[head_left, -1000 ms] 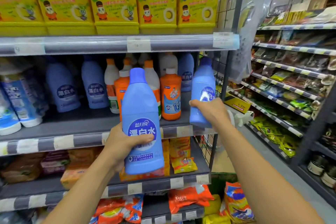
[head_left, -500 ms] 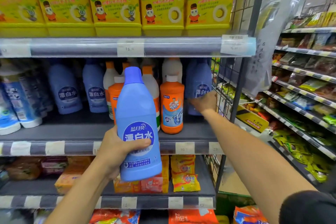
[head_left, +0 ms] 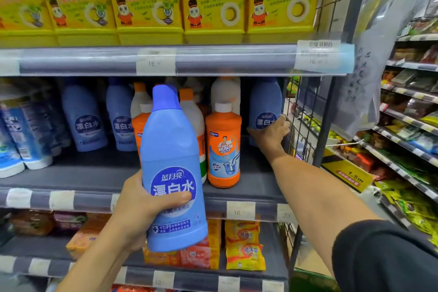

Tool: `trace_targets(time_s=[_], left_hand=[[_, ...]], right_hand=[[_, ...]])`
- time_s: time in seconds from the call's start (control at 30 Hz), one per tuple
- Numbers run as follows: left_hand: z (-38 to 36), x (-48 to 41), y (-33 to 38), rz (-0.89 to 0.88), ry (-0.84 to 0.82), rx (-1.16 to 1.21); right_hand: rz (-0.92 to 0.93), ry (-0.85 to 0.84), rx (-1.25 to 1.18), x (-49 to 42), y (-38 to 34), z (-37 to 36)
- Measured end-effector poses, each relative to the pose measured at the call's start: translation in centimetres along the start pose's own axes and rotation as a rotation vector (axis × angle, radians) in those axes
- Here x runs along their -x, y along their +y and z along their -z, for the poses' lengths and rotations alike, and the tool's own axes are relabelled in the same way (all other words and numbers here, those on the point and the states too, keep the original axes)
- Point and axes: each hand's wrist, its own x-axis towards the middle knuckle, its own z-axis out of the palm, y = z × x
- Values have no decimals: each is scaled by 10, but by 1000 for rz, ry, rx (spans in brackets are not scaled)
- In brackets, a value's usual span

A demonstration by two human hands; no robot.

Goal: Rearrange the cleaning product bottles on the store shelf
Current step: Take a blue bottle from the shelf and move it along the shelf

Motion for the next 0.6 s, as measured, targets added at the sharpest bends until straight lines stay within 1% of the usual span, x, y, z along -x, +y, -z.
trace_targets(time_s=[0.2, 0.27, 0.33, 0.4, 0.47, 0.53, 0.6], left_hand=[[0, -3, -1, 4, -25, -6], [0, -2, 0, 2, -39, -8], [0, -1, 1, 7, -61, -10], [1, 1, 2, 16, -90, 0], [2, 4, 3, 23, -125, 11], [0, 9, 6, 23, -168, 39], [-4, 13, 9, 21, -215, 82]], right_hand=[[-16, -51, 46, -4, -3, -1], [-50, -92, 36, -2, -5, 3], [-68, -162, 116, 2, -6, 8], [-9, -257, 292, 11, -8, 18], [96, -375, 378, 27, -14, 36], [125, -489, 336, 47, -19, 58], [202, -520, 342, 71, -17, 87]])
